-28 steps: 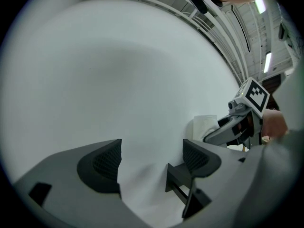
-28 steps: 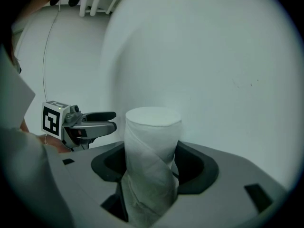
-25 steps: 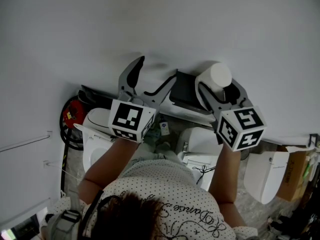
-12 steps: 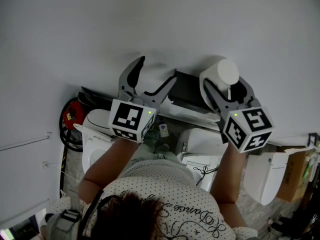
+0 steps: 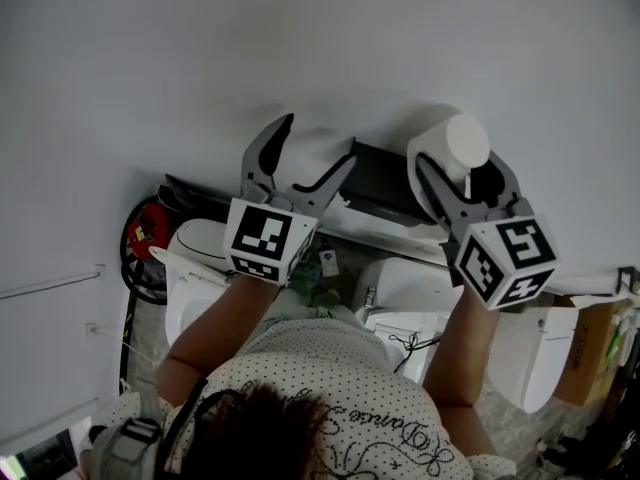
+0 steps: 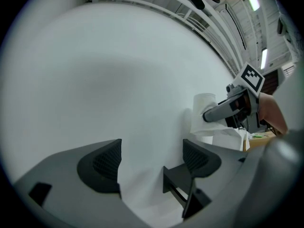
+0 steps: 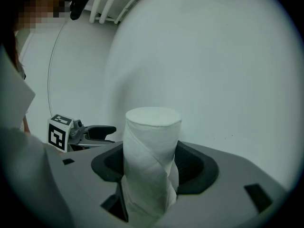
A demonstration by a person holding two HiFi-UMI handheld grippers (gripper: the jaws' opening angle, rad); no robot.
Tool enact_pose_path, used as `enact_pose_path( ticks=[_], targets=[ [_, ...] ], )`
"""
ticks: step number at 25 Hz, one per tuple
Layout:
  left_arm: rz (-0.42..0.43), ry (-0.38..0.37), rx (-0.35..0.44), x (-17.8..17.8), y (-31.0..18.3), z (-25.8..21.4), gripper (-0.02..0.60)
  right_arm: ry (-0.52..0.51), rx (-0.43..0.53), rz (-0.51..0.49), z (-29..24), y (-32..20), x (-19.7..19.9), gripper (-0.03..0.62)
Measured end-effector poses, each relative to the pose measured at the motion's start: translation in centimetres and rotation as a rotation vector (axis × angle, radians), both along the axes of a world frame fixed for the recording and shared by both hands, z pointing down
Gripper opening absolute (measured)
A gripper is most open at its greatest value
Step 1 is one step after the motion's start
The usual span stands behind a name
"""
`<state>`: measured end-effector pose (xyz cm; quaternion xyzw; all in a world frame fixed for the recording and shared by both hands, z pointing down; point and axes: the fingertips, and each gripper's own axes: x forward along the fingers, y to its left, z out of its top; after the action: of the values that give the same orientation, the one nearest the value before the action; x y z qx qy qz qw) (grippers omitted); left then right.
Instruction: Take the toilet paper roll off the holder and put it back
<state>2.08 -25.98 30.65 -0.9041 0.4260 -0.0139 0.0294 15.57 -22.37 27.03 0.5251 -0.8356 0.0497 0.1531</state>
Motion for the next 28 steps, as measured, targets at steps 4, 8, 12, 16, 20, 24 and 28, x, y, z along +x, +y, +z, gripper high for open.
enact_pose_path(
  ticks=[4, 8, 12, 16, 20, 24, 28],
  targets=[
    [-0.002, -0.001, 0.002, -0.1, 0.0, 0.0, 0.387, -0.002, 0.019, 0.001, -0.7, 0.2, 0.2, 0.291],
    [-0.003, -0.004, 0.003, -0.1, -0.1, -0.1, 0.387, -0.007, 0.038, 0.004, -1.4, 0.4, 0.4, 0.291],
    [-0.005, -0.001, 0.005, -0.2, 0.0, -0.1, 0.387, -0.010, 0.047, -0.002, -1.5, 0.5, 0.3, 0.291],
    [-0.007, 0.001, 0.007, -0.3, -0.1, -0.2, 0.387, -0.015, 0.045, -0.008, -1.3, 0.5, 0.2, 0.291],
    [-0.009, 0.004, 0.010, -0.3, -0.2, -0.4, 0.387, -0.019, 0.034, -0.013, -1.0, 0.3, 0.0, 0.291],
    [-0.012, 0.006, 0.009, -0.4, -0.2, -0.5, 0.387, -0.019, 0.027, -0.019, -0.8, 0.1, -0.1, 0.291],
    [-0.016, 0.005, 0.008, -0.5, -0.3, -0.4, 0.387, -0.016, 0.019, -0.029, -0.6, 0.0, -0.4, 0.291]
  ],
)
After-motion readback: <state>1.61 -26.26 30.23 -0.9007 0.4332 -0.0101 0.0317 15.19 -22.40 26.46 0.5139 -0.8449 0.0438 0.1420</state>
